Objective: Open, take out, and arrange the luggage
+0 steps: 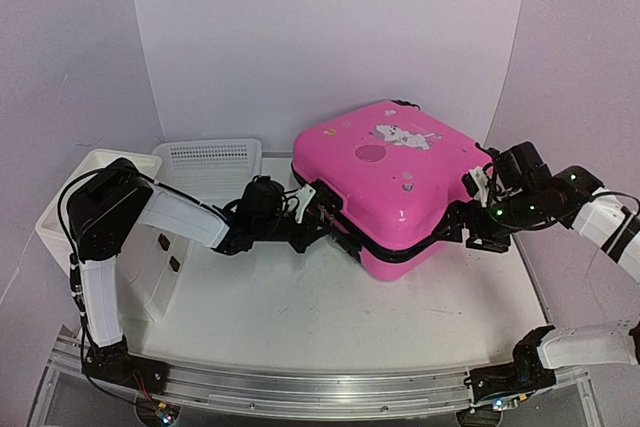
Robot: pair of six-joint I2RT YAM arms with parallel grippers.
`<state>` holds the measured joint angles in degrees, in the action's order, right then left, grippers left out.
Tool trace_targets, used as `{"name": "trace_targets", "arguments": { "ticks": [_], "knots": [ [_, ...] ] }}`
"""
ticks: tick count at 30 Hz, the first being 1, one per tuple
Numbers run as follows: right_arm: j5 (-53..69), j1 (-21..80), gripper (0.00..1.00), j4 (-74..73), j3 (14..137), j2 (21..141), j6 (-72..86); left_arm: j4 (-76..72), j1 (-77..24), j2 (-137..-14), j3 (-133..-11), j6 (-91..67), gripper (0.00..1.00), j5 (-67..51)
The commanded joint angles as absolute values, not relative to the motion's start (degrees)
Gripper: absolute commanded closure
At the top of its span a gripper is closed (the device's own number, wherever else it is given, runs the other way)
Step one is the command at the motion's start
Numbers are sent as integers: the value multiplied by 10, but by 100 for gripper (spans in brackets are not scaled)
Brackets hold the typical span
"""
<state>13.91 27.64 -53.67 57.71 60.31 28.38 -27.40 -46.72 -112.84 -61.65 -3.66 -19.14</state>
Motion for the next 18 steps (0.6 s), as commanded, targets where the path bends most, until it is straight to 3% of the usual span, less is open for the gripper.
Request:
{"name": "trace_targets", "arguments": {
  "ticks": [1, 18],
  "knots": [
    [148, 275, 2, -499, 594, 613, 291, -285, -508, -1080, -608, -18, 100, -197],
    [143, 276, 2, -458, 592, 640, 332, -275, -665, -1072, -630, -24, 100, -78]
  ]
}}
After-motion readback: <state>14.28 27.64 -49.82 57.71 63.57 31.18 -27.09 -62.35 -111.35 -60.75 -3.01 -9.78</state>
